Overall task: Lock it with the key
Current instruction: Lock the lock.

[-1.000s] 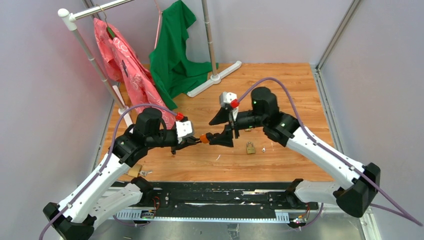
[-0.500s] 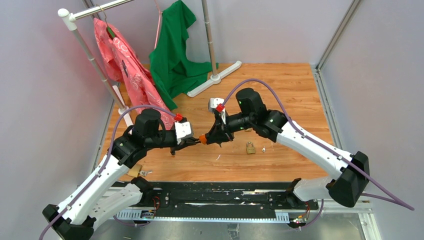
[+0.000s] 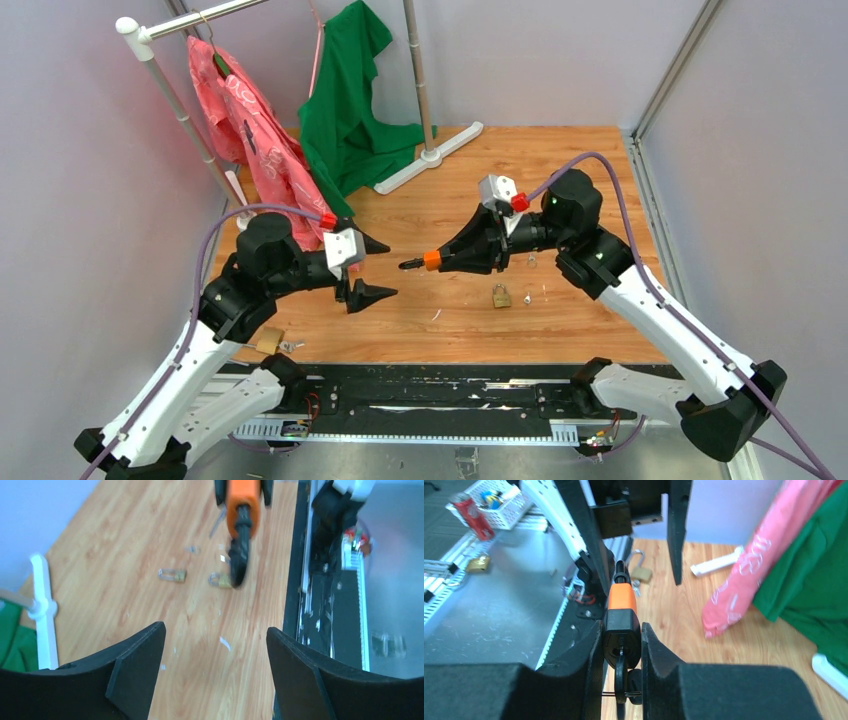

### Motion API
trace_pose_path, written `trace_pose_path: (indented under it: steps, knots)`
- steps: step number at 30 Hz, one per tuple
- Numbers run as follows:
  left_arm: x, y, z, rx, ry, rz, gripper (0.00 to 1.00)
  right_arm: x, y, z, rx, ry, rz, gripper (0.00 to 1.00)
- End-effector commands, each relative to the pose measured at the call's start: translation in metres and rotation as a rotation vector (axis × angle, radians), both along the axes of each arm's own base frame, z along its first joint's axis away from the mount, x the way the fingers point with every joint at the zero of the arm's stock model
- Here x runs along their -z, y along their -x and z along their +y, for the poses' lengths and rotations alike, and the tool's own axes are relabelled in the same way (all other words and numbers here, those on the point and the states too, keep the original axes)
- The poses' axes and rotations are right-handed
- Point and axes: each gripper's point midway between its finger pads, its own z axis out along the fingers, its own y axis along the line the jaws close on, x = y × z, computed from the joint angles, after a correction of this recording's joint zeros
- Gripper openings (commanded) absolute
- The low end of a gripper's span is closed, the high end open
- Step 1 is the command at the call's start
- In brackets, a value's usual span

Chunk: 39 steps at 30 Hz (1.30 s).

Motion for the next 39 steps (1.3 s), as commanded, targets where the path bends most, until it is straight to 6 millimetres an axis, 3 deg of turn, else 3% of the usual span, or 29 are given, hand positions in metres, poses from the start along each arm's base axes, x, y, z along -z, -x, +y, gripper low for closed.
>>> trace_pose_path:
  steps: [1,5,8,17,21,27,30,39]
  knots:
    - [-0.075,0.014,-0.02,0.104,0.275,-0.054,0.77,-0.038,0.018,-0.002,-0.098,-0.133,-0.051,0.0]
    - [-0.098,0.039,-0.028,0.256,0.414,-0.055,0.63,-0.052,0.026,-0.006,-0.108,-0.167,-0.084,0.0]
    - [-0.096,0.041,-0.024,0.236,0.436,-0.088,0.49,-0.059,0.026,-0.008,-0.092,-0.179,-0.091,0.0]
    - [-0.105,0.029,-0.021,0.133,0.485,-0.031,0.38,-0.061,0.026,-0.007,-0.085,-0.184,-0.081,0.0]
    - [-0.101,0.028,-0.023,0.137,0.476,-0.018,0.23,-0.061,0.025,-0.008,-0.076,-0.184,-0.088,0.0]
    - [-0.096,0.025,-0.029,0.145,0.464,0.015,0.25,-0.064,0.019,-0.006,-0.048,-0.195,-0.089,0.0]
    - [-0.096,0.022,-0.03,0.129,0.468,0.025,0.0,-0.064,0.016,-0.005,-0.038,-0.195,-0.087,0.0]
    - [-0.093,0.019,-0.036,0.137,0.471,0.03,0.0,-0.067,0.005,0.003,0.011,-0.236,-0.097,0.0]
